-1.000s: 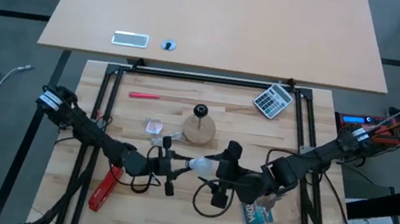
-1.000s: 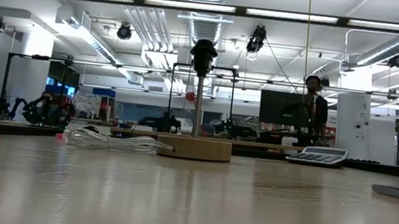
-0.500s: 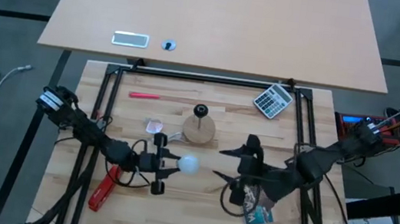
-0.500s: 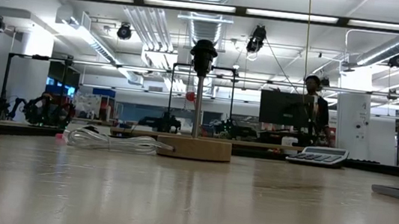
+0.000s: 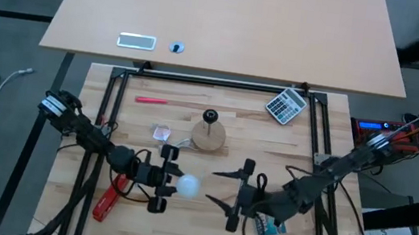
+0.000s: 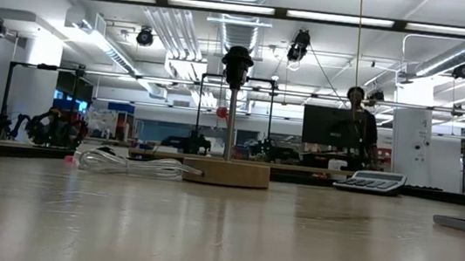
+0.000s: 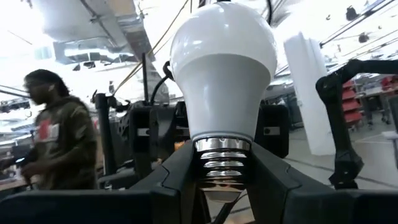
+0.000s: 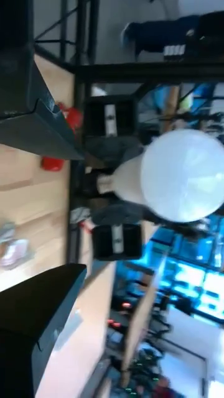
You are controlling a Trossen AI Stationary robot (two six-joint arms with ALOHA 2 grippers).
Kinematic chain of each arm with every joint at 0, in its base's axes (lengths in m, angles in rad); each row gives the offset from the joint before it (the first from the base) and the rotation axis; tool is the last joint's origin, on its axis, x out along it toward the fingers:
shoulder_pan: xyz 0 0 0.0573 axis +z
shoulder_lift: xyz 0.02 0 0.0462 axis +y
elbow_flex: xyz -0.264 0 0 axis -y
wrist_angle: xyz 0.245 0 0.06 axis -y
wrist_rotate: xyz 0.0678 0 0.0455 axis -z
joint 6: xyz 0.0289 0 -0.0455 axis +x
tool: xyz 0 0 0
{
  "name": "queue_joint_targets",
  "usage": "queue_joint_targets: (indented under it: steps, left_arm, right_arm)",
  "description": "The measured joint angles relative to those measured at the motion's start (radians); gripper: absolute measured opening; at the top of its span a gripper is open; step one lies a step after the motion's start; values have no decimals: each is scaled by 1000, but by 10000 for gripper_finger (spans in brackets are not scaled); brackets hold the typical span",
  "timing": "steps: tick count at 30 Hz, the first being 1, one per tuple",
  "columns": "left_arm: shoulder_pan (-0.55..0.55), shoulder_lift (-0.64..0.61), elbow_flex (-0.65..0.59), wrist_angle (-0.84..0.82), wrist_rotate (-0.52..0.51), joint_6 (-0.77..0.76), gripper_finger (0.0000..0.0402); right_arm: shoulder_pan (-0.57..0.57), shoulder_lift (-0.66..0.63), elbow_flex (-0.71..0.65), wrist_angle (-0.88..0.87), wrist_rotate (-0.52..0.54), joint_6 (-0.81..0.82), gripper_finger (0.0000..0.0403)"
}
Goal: Screw lightbulb
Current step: Insert the lightbulb into the lamp
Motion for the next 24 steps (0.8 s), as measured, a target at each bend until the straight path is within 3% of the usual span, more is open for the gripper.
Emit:
queue_joint_targets:
  steps: [6, 24]
  left_arm:
    - [-1, 0, 28, -35, 33, 3, 102]
    - [0, 92, 152, -85, 34, 36, 104]
  right_arm:
    - [-9, 46, 6, 134, -30, -76, 294]
    - [-55, 87, 78, 143, -203, -87, 272]
